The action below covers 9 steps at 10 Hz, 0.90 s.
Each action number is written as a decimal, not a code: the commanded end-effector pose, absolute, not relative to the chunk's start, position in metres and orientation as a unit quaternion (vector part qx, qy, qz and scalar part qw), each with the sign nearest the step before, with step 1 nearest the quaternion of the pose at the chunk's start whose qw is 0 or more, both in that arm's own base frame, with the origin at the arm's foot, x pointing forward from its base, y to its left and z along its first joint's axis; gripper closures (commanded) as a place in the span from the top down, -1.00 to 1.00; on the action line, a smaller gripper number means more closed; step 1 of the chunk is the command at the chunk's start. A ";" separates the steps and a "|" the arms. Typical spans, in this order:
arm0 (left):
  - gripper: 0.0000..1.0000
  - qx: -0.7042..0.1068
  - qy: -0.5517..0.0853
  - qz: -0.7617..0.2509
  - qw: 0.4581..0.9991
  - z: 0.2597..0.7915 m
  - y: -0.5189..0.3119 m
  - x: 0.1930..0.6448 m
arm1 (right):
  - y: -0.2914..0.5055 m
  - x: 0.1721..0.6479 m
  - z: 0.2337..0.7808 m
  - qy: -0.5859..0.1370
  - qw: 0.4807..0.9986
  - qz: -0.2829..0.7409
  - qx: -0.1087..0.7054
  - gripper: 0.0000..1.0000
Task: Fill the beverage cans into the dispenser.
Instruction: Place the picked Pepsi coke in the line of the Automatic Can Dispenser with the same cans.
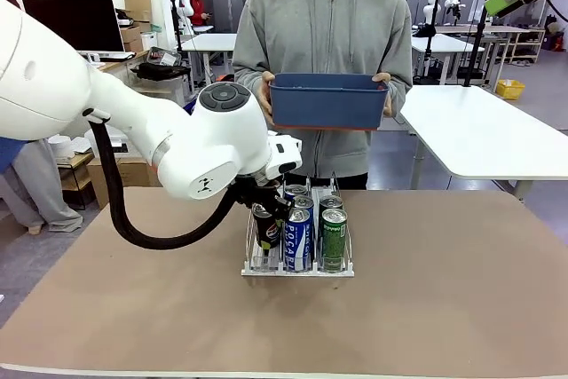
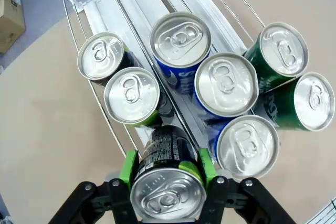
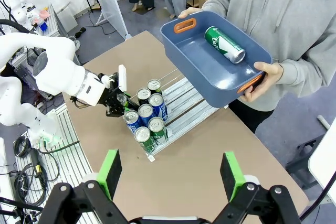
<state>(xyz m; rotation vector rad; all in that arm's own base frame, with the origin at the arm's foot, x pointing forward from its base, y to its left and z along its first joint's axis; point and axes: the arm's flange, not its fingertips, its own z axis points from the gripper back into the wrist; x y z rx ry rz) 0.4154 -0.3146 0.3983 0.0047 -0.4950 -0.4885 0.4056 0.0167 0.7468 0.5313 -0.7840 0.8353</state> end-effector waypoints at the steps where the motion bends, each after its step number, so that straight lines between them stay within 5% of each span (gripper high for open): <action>1: 0.15 0.008 -0.253 -0.237 0.938 0.385 -0.320 0.433 | 0.017 0.405 0.746 -0.366 0.807 0.390 0.249 1.00; 9: 0.15 0.012 -0.207 -0.254 0.945 0.372 -0.297 0.423 | 0.017 0.405 0.746 -0.366 0.807 0.390 0.249 1.00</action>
